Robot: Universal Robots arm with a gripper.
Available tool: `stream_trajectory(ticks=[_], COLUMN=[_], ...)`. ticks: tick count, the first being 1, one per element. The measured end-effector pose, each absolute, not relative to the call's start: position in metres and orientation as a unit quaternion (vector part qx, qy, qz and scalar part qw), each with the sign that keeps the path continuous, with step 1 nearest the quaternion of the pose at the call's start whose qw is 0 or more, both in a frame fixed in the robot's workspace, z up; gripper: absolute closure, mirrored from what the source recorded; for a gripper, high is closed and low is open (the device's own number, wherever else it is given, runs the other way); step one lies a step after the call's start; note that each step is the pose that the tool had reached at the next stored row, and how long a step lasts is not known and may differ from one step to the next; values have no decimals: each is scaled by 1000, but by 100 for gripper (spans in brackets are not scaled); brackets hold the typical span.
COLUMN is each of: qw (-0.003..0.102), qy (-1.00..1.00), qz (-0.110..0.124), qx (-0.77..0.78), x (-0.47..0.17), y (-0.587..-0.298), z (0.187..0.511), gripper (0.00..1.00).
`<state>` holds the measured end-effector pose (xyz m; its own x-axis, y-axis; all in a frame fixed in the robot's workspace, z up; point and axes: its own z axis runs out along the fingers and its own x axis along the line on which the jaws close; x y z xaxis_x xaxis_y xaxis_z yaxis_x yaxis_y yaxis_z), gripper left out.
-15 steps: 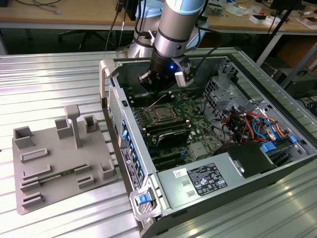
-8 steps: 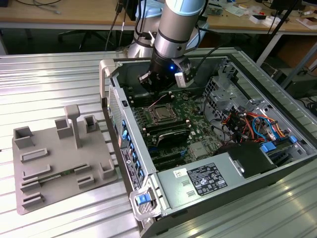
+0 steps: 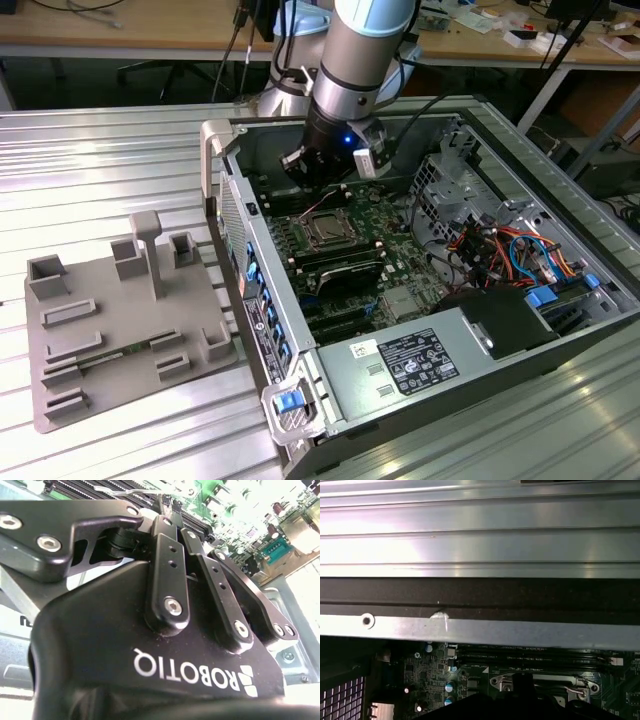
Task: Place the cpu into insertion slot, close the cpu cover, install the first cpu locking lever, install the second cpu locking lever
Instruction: 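Install the first cpu locking lever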
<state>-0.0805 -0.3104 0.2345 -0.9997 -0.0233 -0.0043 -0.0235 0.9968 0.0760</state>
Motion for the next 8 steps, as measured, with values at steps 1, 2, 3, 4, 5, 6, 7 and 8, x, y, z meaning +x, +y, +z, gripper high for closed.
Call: stream_trajectory(ticks=[1, 2, 3, 4, 5, 6, 7, 8], qw=[2, 2, 2, 2, 2, 2, 2, 2], qy=[999, 999, 999, 999, 999, 999, 999, 999], qz=[38, 38, 38, 38, 38, 38, 38, 38], qx=[-12, -12, -12, -12, -12, -12, -12, -12], x=[-80, -80, -79, -79, -79, -79, -79, -79], y=[-310, -310, -310, -310, -310, -310, -310, -310], z=[234, 233, 232, 232, 232, 230, 229, 228], gripper=[89, 89, 89, 89, 89, 89, 89, 89])
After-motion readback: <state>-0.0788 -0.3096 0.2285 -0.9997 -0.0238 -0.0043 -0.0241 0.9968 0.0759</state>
